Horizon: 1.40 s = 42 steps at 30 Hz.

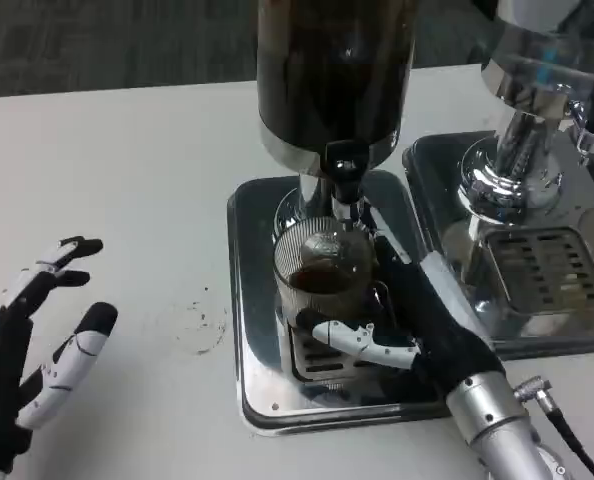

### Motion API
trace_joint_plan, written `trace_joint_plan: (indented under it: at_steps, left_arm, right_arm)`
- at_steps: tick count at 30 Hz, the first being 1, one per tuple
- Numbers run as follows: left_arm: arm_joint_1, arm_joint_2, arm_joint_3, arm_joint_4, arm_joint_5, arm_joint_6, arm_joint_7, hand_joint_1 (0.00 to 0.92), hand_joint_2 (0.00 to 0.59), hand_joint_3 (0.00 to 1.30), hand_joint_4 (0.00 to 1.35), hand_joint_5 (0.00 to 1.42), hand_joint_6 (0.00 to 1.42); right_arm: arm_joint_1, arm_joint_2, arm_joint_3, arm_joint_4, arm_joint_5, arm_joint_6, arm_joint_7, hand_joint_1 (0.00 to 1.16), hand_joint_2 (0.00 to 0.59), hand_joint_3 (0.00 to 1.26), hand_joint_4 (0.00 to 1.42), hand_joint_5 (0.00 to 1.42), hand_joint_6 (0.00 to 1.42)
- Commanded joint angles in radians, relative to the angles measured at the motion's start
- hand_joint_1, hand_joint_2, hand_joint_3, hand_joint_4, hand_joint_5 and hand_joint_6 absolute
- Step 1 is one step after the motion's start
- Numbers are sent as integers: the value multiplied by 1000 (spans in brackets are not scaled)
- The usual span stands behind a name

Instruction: Grasp the cup under the faucet to collect the drink, then remove the cup.

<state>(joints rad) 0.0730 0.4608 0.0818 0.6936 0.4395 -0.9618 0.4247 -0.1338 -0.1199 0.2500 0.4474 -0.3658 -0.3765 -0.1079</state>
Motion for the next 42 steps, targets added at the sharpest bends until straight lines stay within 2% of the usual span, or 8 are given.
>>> trace_joint_plan:
  at_steps: [1,8,19,27,34,42]
  left_arm:
    - [15,9,5,-14,-6,7,1,0,206,303,190,350,207]
    - [26,7,13,-20,-15,10,-1,0,206,303,190,350,207]
    - [38,1,22,-37,-23,20,-5,0,206,308,191,359,207]
    - [38,2,20,-42,-32,25,-10,0,209,312,191,360,207]
    - [38,4,20,-43,-38,28,-10,0,209,312,191,364,207]
    - [40,4,20,-44,-43,28,-14,0,209,312,191,365,207]
  right_arm:
    - [-6,16,7,28,3,-21,-9,685,154,0,0,0,82]
    - [-15,29,19,56,0,-47,-13,730,152,0,20,22,157]
    - [-28,38,27,86,-3,-46,-10,795,157,2,214,187,270]
    - [-28,43,39,89,-11,-39,-18,838,157,171,347,282,346]
    - [-32,45,46,93,-15,-26,-23,830,153,315,448,354,406]
    - [-16,49,51,74,-42,-31,-97,923,171,473,559,477,515]
